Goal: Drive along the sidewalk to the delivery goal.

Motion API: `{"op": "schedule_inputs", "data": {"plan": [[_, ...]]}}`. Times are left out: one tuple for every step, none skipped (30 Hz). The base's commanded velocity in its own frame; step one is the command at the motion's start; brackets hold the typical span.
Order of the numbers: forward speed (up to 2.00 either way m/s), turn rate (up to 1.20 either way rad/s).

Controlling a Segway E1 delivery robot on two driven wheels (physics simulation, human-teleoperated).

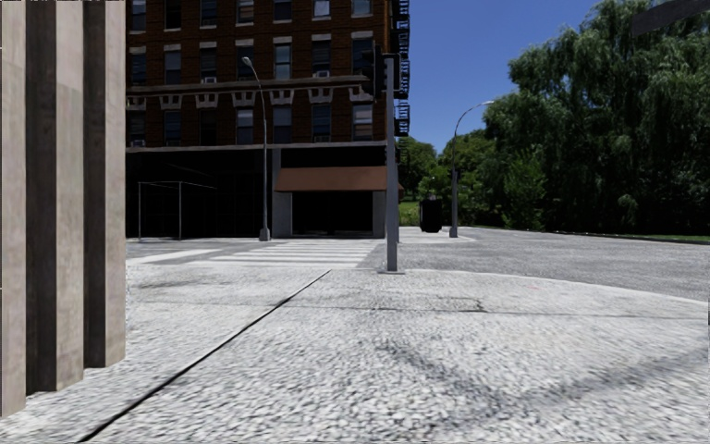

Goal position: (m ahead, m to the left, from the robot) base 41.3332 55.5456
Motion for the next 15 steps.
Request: {"op": "schedule_inputs", "data": {"plan": [[2.00, 0.19], [2.00, 0.19], [2.00, 0.19], [2.00, 0.19], [2.00, 0.19], [2.00, 0.20], [2.00, 0.21], [2.00, 0.21], [2.00, 0.22], [2.00, 0.23], [2.00, 0.25], [2.00, 0.29], [2.00, 0.32], [2.00, 0.32], [2.00, 0.33]]}}
